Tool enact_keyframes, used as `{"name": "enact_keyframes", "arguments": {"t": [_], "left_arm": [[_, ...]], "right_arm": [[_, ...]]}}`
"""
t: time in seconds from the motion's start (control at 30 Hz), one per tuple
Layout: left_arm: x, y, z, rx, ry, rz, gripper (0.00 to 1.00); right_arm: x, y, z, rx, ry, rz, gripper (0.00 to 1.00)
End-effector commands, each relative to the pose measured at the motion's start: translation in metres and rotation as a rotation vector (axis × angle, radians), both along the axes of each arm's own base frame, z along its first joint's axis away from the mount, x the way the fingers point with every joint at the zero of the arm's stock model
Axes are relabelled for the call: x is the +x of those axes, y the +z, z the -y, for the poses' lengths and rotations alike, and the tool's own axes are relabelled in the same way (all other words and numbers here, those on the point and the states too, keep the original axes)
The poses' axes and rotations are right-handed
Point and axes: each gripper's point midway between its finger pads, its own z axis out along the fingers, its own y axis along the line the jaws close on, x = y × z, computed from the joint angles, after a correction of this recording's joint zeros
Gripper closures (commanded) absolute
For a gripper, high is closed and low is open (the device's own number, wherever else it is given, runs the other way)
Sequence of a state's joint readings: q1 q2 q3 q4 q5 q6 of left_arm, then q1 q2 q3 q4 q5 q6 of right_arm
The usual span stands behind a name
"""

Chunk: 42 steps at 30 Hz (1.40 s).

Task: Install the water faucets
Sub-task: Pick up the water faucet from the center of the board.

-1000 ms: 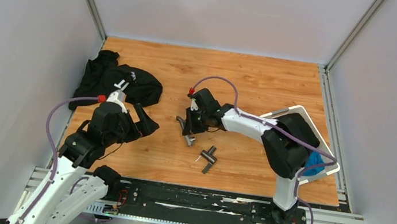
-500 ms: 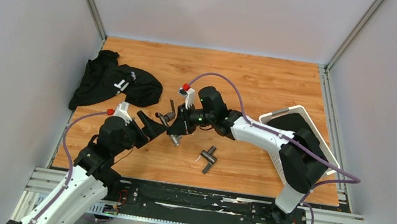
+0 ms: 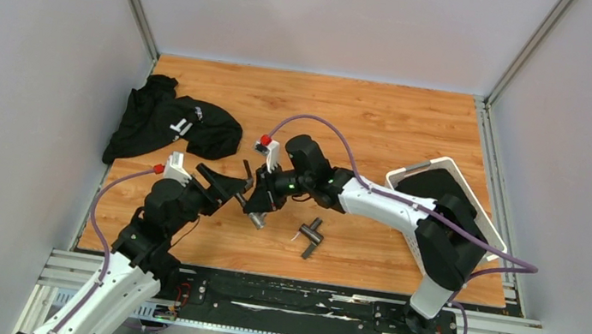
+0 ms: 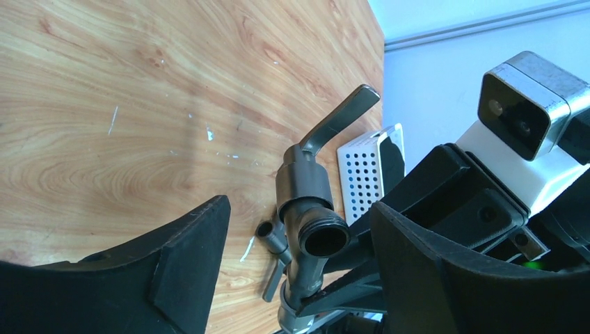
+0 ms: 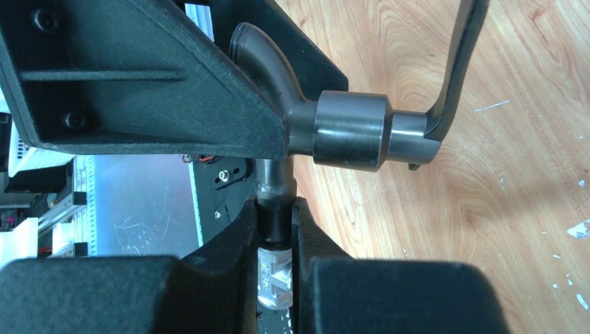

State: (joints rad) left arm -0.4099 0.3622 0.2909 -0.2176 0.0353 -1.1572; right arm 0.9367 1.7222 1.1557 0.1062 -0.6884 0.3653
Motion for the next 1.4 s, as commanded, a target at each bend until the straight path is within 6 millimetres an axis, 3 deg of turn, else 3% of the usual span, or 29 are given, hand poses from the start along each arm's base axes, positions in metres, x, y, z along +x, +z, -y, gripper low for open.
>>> {"name": "enact_keyframes", "arguments": {"t": [0.0, 0.23, 0.47, 0.6, 0.67, 0.7, 0.8, 0.9, 1.13, 1.37], "left_arm": [[0.003, 0.019, -0.004, 0.009, 0.017, 0.058, 0.24], [-0.004, 0.003, 0.005, 0.001, -0.039, 0.0, 0.35], [-0.003, 0.004, 0.002, 0.03, -0.03, 0.001, 0.71], [-0.003, 0.002, -0.005, 0.073, -0.005, -0.03, 0.97], [-0.003, 0.004, -0.007, 0.092, 0.002, -0.037, 1.0], [-0.003, 0.008, -0.008, 0.092, 0.003, -0.028, 1.0], [-0.004, 0.021, -0.009, 0.08, 0.011, -0.004, 1.0], [-0.003, 0.033, -0.019, 0.095, 0.055, 0.029, 1.0], [-0.004, 0.067, 0.0, 0.008, -0.031, 0.11, 1.0], [-0.002, 0.112, 0.018, -0.085, -0.105, 0.204, 1.0]], "right_arm": [[-0.002, 0.024, -0.013, 0.056, 0.034, 0.046, 1.0], [-0.006, 0.027, -0.022, 0.059, 0.057, 0.04, 1.0], [-0.012, 0.031, -0.023, 0.039, 0.076, 0.039, 1.0], [-0.016, 0.035, -0.021, 0.049, 0.074, 0.022, 1.0], [-0.016, 0.034, -0.018, 0.031, 0.066, 0.015, 1.0], [-0.016, 0.034, -0.016, 0.022, 0.055, 0.013, 0.95], [-0.013, 0.038, -0.007, 0.033, 0.007, 0.016, 0.46], [-0.005, 0.049, 0.006, 0.101, -0.045, 0.007, 0.25], [-0.003, 0.075, 0.033, 0.3, -0.108, -0.172, 0.19], [-0.009, 0.109, 0.042, 0.491, -0.085, -0.271, 0.14]]}}
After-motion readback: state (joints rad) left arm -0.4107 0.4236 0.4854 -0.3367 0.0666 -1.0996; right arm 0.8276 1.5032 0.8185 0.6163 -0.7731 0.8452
